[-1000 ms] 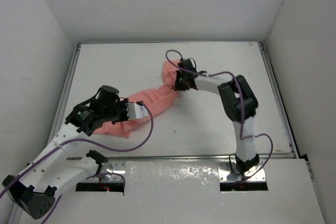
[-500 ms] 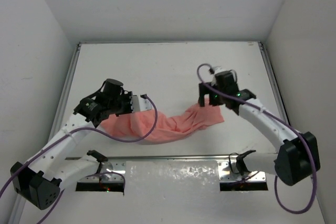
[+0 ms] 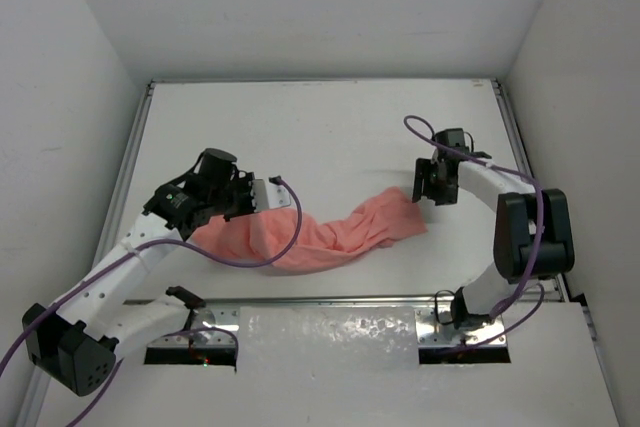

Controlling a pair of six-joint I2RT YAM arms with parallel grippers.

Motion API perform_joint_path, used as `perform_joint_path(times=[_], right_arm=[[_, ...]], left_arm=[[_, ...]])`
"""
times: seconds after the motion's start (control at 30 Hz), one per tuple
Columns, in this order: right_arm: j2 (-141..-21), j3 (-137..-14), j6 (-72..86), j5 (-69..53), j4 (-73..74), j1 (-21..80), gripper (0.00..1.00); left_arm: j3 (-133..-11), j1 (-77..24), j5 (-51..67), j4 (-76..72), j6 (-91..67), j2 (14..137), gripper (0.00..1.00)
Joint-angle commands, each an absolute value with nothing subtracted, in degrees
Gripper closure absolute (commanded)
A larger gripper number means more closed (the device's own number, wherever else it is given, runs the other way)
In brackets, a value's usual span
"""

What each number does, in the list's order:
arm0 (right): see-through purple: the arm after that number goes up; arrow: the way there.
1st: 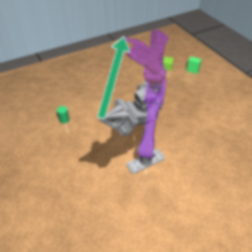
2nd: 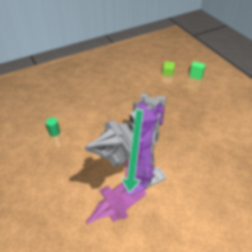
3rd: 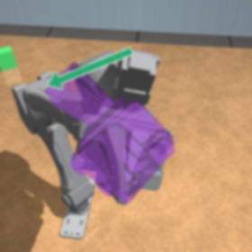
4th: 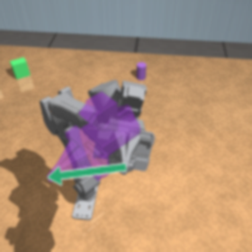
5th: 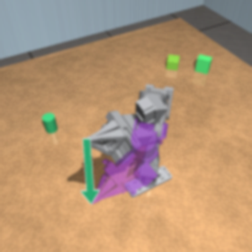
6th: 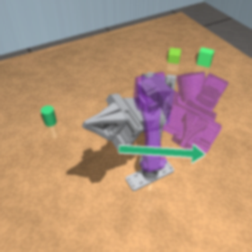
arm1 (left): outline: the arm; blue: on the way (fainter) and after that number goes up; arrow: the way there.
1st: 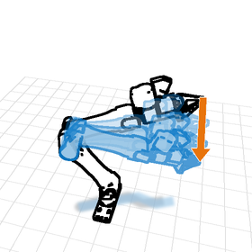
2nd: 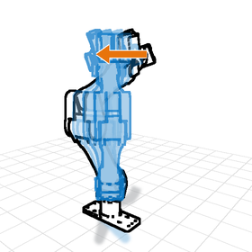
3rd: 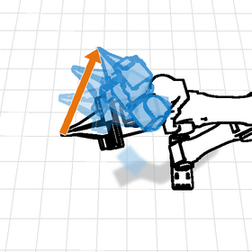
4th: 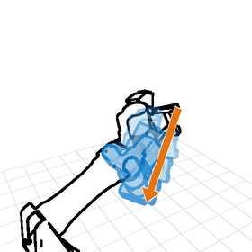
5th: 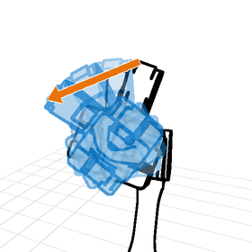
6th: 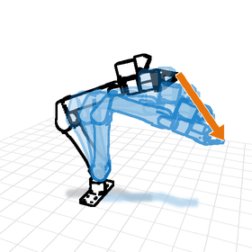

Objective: Fold and stack the t-shirts
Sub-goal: Flatten out the tshirt

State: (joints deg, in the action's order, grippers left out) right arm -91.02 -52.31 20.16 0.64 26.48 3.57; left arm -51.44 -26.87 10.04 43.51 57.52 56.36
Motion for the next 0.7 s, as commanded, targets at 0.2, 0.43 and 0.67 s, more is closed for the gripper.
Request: perform_joint_path(times=[0.2, 0.43, 0.67], right_arm=[[-96.9, -49.2, 22.8, -7.8, 16.4, 4.7, 0.46], [-96.5, -46.1, 23.3, -6.9, 14.6, 4.6, 0.75], [-93.3, -48.9, 20.4, -3.8, 16.8, 4.5, 1.00]], left_arm=[[-52.2, -26.3, 11.0, 41.2, 56.7, 55.8, 1.00], [-52.3, -26.3, 10.3, 41.0, 56.6, 55.8, 1.00], [-53.6, -26.3, 6.1, 37.2, 53.3, 56.3, 1.00]])
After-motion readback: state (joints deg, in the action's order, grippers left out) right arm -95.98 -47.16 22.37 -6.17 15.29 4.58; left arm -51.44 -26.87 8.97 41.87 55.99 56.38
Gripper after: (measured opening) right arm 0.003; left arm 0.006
